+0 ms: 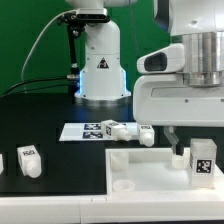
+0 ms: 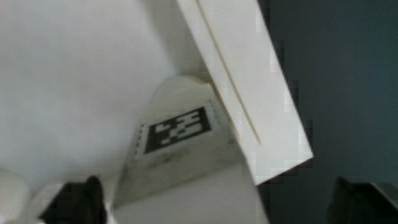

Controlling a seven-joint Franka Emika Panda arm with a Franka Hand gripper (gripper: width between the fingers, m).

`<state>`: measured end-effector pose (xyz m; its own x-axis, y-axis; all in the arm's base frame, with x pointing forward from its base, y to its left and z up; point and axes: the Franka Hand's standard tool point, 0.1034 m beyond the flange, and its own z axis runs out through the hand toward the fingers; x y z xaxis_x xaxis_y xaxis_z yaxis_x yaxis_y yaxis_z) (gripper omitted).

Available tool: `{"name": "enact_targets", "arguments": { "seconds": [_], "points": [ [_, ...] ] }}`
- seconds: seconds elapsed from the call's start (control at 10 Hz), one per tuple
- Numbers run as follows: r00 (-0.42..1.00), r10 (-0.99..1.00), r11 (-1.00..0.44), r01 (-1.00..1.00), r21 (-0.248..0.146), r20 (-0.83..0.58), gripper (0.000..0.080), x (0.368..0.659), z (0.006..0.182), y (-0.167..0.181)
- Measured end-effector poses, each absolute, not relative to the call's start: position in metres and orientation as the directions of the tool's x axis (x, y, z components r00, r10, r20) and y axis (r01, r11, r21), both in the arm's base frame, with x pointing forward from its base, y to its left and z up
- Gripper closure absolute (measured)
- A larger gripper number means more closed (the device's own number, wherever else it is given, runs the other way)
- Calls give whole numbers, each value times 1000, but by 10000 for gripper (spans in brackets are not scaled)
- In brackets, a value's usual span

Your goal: Assemble square table

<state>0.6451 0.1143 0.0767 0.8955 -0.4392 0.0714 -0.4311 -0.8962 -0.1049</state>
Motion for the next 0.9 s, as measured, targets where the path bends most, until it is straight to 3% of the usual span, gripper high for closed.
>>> {"name": "enact_targets", "arguments": {
  "seconds": [0.1,0.2,0.3,0.6,0.9],
  "points": [
    [887,-457,-887,-449,-107,69,290,645,77,114],
    [846,-530,-846,-522,-112,59,428,645,76,114],
    [800,-598,-799,-591,-111,49,506,644,75,111],
    [522,-853,-519,-846,-121,7,506,644,74,107],
    [70,-996,-63,-992,-111,-61,506,641,73,112]
  ]
}}
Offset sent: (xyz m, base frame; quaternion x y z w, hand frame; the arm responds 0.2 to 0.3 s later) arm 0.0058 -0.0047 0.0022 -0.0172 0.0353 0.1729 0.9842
